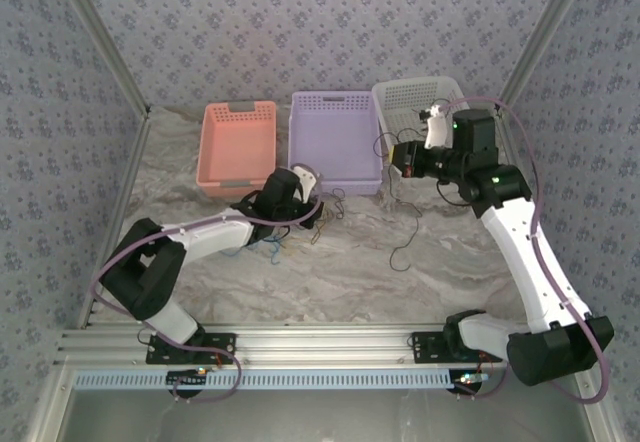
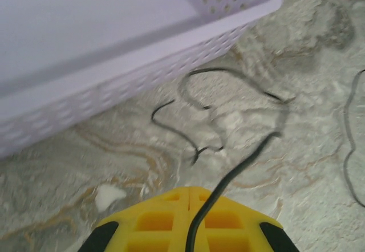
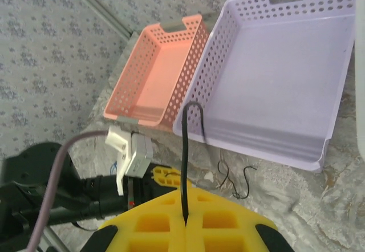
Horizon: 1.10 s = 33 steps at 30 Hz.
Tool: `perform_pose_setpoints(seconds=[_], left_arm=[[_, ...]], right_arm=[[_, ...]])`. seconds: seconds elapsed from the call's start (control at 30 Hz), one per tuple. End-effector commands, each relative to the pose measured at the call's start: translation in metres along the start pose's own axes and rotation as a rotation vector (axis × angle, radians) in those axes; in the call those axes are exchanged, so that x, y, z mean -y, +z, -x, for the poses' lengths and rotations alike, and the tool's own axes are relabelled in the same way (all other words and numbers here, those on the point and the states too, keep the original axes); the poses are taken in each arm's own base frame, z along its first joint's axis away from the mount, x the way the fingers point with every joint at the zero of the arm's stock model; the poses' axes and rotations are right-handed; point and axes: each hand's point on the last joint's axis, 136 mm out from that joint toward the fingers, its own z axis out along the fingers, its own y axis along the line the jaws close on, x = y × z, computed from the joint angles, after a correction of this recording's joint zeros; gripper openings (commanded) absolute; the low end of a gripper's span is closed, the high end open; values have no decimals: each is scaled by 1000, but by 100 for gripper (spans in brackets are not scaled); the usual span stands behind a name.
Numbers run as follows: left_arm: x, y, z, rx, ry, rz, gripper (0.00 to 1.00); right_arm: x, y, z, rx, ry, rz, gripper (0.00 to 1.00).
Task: Untangle the cables
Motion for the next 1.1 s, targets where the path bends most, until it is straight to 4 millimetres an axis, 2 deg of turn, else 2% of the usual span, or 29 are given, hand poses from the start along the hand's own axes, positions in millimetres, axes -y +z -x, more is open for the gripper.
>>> perform_pose_setpoints(seconds=[0.0, 0.07, 0.1, 0.17, 0.2, 0.27, 0.33, 0.47, 0.57, 0.63, 0.73, 0.8, 0.87, 0.97, 1.07], left_arm=[[-12, -16, 13, 43, -88, 71, 0], [-19, -20, 8, 19, -125, 119, 0], [-24, -23, 5, 13, -152, 147, 7], [-31, -33, 5, 30, -198, 188, 46], [-33, -40, 8, 51, -221, 201, 57], [-33, -57, 17, 101, -264, 214, 69], [-26, -75, 31, 152, -289, 194, 74], [-5, -104, 57, 208, -294, 126, 82], [30, -117, 77, 243, -243, 8, 84], [54, -118, 87, 253, -213, -73, 83], [92, -112, 91, 257, -181, -202, 81], [119, -99, 86, 235, -146, -268, 81], [135, -81, 77, 199, -118, -276, 81], [146, -60, 70, 195, -133, -290, 80], [143, -62, 83, 264, -199, -282, 80]], right_arm=[[-9, -17, 12, 32, 7, 30, 0], [-10, -18, 13, 30, 4, 46, 0], [-11, -18, 12, 27, 2, 58, 0], [-13, -17, 10, 14, 2, 81, 0], [-12, -17, 9, 11, 3, 82, 0], [-8, -16, 9, 12, 11, 70, 0], [-3, -17, 12, 25, 27, 59, 0], [-5, -25, 26, 62, 34, 57, 0], [-11, -32, 35, 88, 23, 56, 0], [-13, -37, 44, 117, 12, 54, 0], [-17, -47, 61, 172, -1, 37, 0], [-20, -57, 75, 217, -9, 22, 0], [-23, -64, 85, 250, -14, 21, 0], [-33, -73, 96, 282, -31, 56, 0], [-47, -76, 96, 266, -64, 123, 0]])
